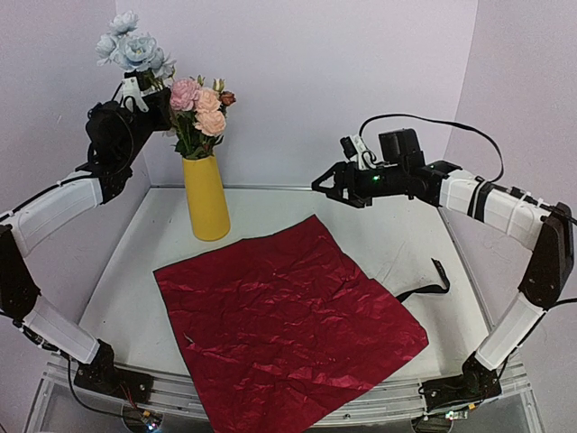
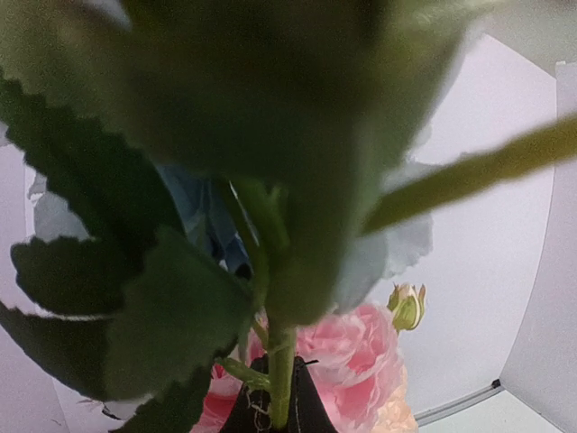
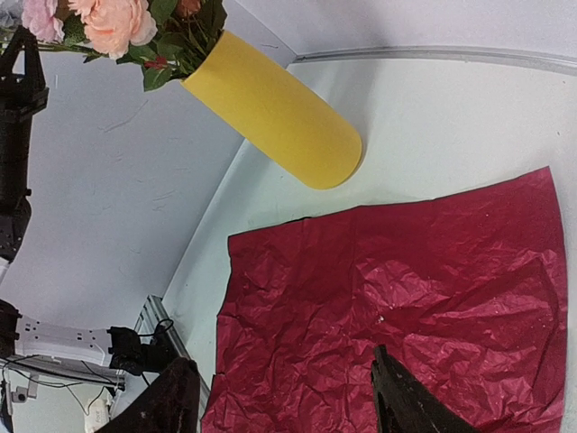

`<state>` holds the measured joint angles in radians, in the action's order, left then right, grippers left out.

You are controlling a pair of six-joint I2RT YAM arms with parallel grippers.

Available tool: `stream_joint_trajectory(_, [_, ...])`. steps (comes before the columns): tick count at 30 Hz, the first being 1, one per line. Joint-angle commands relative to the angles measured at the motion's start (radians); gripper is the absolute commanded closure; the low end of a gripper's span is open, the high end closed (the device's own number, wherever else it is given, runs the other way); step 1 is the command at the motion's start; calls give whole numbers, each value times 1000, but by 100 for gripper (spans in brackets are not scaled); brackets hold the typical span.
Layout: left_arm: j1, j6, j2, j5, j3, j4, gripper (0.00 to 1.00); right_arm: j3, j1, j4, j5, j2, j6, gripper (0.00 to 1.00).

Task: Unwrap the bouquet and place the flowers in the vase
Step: Insert the fake flower into the vase.

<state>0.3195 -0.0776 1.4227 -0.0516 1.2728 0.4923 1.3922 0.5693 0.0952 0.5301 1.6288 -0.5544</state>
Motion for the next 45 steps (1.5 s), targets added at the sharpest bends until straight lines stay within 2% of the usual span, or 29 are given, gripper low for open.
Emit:
stream_joint_trajectory(1, [-5, -13, -30, 15, -45, 79, 100, 52, -6, 11, 33, 14, -15, 34])
stream_joint_trajectory(10, [-5, -47, -4, 47, -129, 98, 100, 66, -8, 11, 43, 32, -24, 34])
stream_joint_trajectory(33, [-3, -78, 99, 133, -201, 62, 100, 61, -11, 12, 43, 42, -42, 34])
stream_joint_trajectory(36, [-4, -76, 99, 134, -202, 44, 95, 64, -11, 12, 45, 46, -43, 34])
stream_joint_trajectory(38, [-4, -76, 95, 136, -202, 26, 82, 67, -11, 12, 47, 49, -43, 34])
stream_joint_trajectory(41, [-4, -80, 78, 133, -202, 10, 70, 71, -11, 11, 51, 55, -46, 34])
stream_joint_trajectory(45, [-3, -75, 41, 112, -207, -5, 64, 76, -11, 12, 58, 61, -50, 34])
